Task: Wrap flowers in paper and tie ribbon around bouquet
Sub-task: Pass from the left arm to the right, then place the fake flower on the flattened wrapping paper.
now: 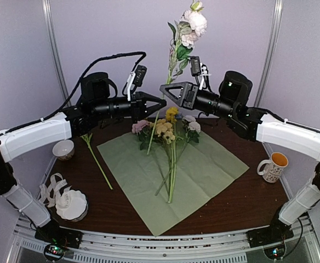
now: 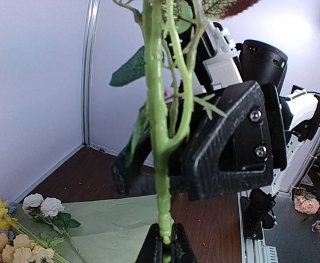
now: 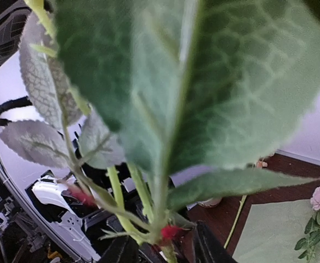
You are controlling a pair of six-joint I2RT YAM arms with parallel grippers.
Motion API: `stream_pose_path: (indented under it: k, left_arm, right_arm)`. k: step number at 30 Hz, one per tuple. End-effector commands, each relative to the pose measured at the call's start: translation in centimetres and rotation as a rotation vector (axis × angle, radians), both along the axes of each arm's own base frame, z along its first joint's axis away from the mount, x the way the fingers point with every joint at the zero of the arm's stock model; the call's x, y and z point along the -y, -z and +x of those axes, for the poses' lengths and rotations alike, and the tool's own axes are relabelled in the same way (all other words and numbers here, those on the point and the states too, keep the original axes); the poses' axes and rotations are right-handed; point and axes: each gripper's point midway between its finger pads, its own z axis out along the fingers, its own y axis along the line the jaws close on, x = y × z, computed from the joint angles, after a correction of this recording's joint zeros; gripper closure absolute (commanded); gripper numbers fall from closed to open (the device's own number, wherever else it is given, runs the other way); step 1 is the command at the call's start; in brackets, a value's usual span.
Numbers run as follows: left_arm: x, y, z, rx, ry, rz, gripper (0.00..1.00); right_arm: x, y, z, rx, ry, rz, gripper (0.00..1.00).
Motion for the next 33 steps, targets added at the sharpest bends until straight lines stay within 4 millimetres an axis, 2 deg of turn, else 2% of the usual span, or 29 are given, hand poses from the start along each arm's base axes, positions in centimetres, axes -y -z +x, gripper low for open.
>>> stream_pose_path:
  k: [1, 2, 3, 4, 6, 7, 9, 10, 13, 16, 18, 20, 22, 24, 28, 30, 33]
  left_arm:
    - [0.6, -0.9, -0.9, 0.039, 0.058, 0.008, 1.00]
    - [0.5, -1.0, -0.9, 0.041, 0.057, 0.006, 1.00]
    - [0.5, -1.0, -0.9, 0.043, 0.055, 0.004, 1.00]
    - [0.5, -0.9, -0.9, 0.040, 0.053, 0.005, 1.00]
    - [0.3, -0.4, -0.2, 0.017, 0.015, 0.020, 0.57]
    - [0.1, 0.0, 0.4, 0.003, -0.023, 0.033, 0.44]
    - [-1.0, 1.2, 2.4, -0.033, -0.135, 0.068, 0.31]
    - [-1.9, 1.9, 3.9, -0.058, -0.219, 0.086, 0.28]
    - [-6.8, 5.1, 9.9, -0.173, -0.586, 0.175, 0.26]
    - [-13.0, 9.9, 14.0, -0.324, -0.904, 0.333, 0.30]
    - [-17.3, 13.6, 15.4, -0.447, -1.073, 0.452, 0.30]
    - [-21.0, 17.2, 16.1, -0.570, -1.171, 0.533, 0.30]
    - [-23.4, 20.1, 16.3, -0.654, -1.214, 0.569, 0.30]
    - [-25.9, 22.5, 16.4, -0.735, -1.276, 0.590, 0.30]
    - [-29.2, 26.9, 16.5, -0.878, -1.326, 0.613, 0.28]
    - [-30.5, 29.8, 16.5, -0.977, -1.331, 0.630, 0.27]
    - [-32.0, 32.5, 16.5, -1.061, -1.342, 0.633, 0.27]
  right_arm:
    - [-0.2, -1.8, -0.7, 0.035, -0.026, 0.019, 0.81]
    - [-0.1, -1.5, -0.5, 0.026, -0.015, 0.010, 0.93]
    - [0.1, -1.2, -0.1, 0.015, 0.008, -0.002, 1.00]
    - [0.5, -0.8, 0.4, -0.003, 0.037, -0.014, 1.00]
    - [1.5, 0.3, 2.1, -0.056, 0.118, -0.057, 1.00]
    - [2.1, 1.3, 3.2, -0.099, 0.161, -0.098, 1.00]
    - [2.9, 4.6, 5.6, -0.209, 0.234, -0.222, 1.00]
    - [3.1, 7.5, 6.7, -0.279, 0.259, -0.314, 1.00]
    - [3.5, 15.0, 8.4, -0.434, 0.307, -0.543, 1.00]
    - [2.5, 20.4, 8.8, -0.550, 0.263, -0.611, 1.00]
    - [2.5, 22.5, 9.6, -0.593, 0.291, -0.623, 1.00]
    - [2.6, 24.2, 10.6, -0.613, 0.335, -0.616, 1.00]
    - [2.7, 26.3, 11.4, -0.649, 0.359, -0.621, 0.99]
    - [3.0, 28.4, 12.4, -0.682, 0.386, -0.642, 0.92]
    - [4.7, 30.7, 13.7, -0.711, 0.474, -0.668, 0.67]
    - [5.2, 30.4, 13.8, -0.692, 0.499, -0.676, 0.64]
    - [5.9, 29.3, 13.6, -0.657, 0.521, -0.682, 0.63]
